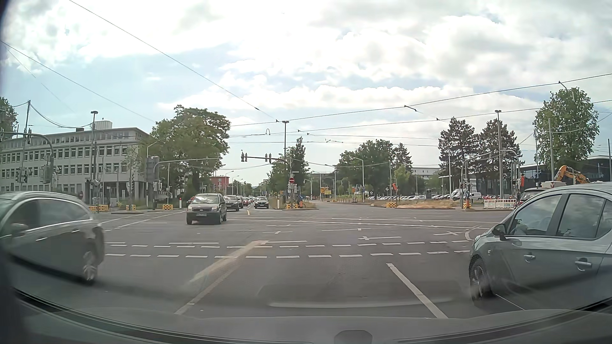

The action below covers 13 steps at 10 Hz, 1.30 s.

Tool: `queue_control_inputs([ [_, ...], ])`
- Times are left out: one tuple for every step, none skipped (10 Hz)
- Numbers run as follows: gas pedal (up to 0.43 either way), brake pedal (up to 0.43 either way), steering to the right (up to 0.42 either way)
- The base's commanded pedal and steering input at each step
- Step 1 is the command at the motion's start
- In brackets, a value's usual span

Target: Follow the waypoints while adhering to traffic rules and regulations

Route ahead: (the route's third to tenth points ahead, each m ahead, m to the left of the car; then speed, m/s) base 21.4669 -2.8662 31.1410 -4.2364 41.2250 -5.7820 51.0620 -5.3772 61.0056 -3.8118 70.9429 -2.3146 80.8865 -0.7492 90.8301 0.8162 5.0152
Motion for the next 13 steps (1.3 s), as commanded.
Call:
queue_control_inputs([
  [0.331,0.03,-0.002],
  [0.319,0.03,-0.002],
  [0.311,0.03,-0.001],
  [0.299,0.03,-0.001],
  [0.268,0.03,0.0],
  [0.248,0.03,-0.001],
  [0.22,0.03,-0.001],
  [0.209,0.03,-0.001],
  [0.197,0.03,-0.002],
  [0.197,0.03,-0.002],
  [0.197,0.03,-0.002],
  [0.197,0.03,-0.002],
  [0.197,0.03,-0.001],
])
